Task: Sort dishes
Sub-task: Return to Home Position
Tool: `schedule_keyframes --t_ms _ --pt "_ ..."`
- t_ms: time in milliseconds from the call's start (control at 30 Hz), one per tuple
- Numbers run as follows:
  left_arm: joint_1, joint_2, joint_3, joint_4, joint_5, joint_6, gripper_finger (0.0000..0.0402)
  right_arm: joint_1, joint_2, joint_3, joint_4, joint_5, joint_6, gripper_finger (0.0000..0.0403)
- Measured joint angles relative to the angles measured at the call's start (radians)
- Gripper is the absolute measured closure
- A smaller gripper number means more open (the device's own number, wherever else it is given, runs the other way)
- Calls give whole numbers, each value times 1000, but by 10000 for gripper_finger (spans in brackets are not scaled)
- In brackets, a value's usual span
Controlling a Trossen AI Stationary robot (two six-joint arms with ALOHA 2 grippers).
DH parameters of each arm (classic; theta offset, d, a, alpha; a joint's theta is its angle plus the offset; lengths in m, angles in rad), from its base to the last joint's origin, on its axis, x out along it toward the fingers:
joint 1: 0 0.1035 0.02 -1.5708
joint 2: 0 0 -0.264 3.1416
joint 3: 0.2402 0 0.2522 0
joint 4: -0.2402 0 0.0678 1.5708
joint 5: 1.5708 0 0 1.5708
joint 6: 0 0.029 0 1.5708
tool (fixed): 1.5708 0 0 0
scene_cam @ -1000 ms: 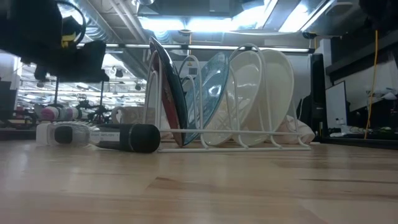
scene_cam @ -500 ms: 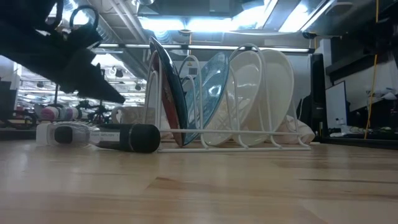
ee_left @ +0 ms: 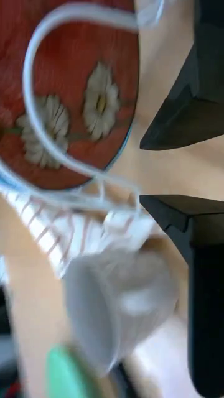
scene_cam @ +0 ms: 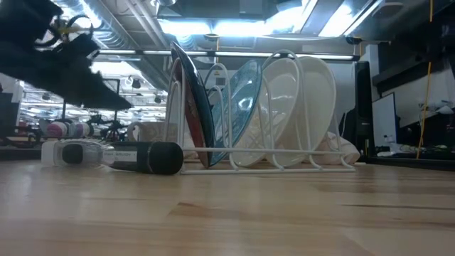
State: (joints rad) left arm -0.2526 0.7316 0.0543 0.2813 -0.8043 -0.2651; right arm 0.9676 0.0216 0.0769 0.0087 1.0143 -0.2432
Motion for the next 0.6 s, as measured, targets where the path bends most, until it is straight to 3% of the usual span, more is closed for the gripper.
schedule_keyframes --t_ms 133,267,600 --pt "27 -149 -44 -54 139 -5 286 0 0 0 -2 2 0 207" --pt "44 -250 -44 -51 220 140 286 0 0 0 1 -4 0 207" --pt "104 -492 -44 -53 225 361 286 0 -1 0 75 -37 -190 207"
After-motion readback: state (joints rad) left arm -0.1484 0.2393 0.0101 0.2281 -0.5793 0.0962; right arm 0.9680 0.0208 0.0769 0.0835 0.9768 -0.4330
